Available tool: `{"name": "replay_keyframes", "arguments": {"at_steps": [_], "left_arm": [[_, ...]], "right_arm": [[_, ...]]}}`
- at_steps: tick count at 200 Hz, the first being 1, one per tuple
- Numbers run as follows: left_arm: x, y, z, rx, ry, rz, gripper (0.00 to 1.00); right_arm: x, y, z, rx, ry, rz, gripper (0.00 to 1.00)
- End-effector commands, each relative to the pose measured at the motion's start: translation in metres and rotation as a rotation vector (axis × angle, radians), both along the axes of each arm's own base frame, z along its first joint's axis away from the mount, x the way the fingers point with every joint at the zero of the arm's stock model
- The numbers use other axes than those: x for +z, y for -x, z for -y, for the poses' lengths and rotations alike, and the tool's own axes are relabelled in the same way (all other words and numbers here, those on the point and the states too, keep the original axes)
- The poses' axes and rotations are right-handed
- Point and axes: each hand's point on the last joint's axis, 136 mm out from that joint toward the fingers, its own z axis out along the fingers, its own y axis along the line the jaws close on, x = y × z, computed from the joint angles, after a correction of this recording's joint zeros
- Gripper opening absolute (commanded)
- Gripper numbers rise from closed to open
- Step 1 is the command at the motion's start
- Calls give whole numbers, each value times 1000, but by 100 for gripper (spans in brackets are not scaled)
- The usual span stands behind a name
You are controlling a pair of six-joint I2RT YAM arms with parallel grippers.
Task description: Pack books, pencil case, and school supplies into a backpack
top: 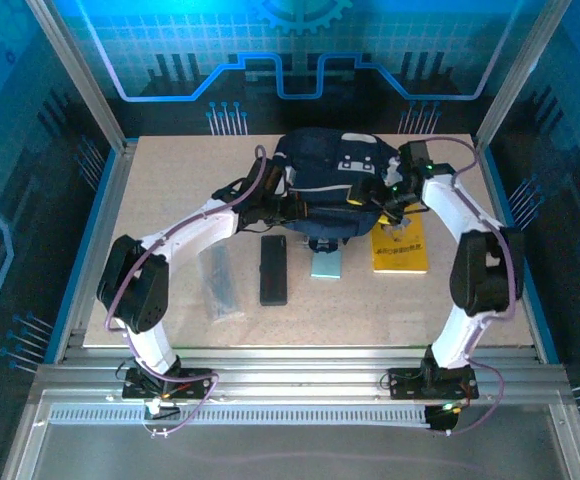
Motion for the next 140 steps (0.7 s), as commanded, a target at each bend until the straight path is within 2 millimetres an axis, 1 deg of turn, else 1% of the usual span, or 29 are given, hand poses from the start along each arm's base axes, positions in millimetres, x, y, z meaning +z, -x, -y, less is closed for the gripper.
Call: {"name": "replay_keyframes", "arguments": {"at_steps": [1, 16, 33, 48, 60, 73, 85, 97, 103, 105, 109, 121, 128, 140], "left_arm": [[56, -18, 28, 5, 148, 137, 0], [55, -19, 33, 12, 159, 141, 0], [55, -18, 40, 10, 184, 141, 0], [56, -15, 47, 7, 208, 141, 0], [58, -11, 54, -1, 227, 145, 0], [60, -6, 62, -15, 238, 144, 0], [61, 0, 69, -29, 247, 141, 0], [60, 6, 73, -36, 246, 134, 0], [60, 8, 74, -37, 249, 129, 0], [59, 9, 75, -39, 250, 126, 0], [59, 11, 76, -41, 253, 124, 0], [58, 17, 78, -46, 260, 112, 0], [57, 22, 79, -51, 264, 102, 0], [54, 28, 77, -55, 257, 85, 0]], "right_arm": [[25, 28, 30, -77, 59, 20, 89], [37, 45, 38, -100, 46, 26, 90], [52, 63, 37, -125, 15, 51, 90], [61, 75, 26, -148, -60, 66, 91], [60, 84, 13, -173, -134, 54, 92], [53, 91, -1, -202, -192, 36, 92], [46, 93, -16, -229, -246, 23, 92], [34, 95, -34, -251, -293, -5, 92], [33, 93, -43, -259, -312, -6, 92], [25, 96, -45, -264, -308, -24, 92], [18, 96, -49, -272, -306, -34, 92], [3, 91, -56, -308, -302, -48, 92], [-3, 83, -58, -325, -313, -38, 91], [-13, 70, -55, -376, -315, -25, 89]]}}
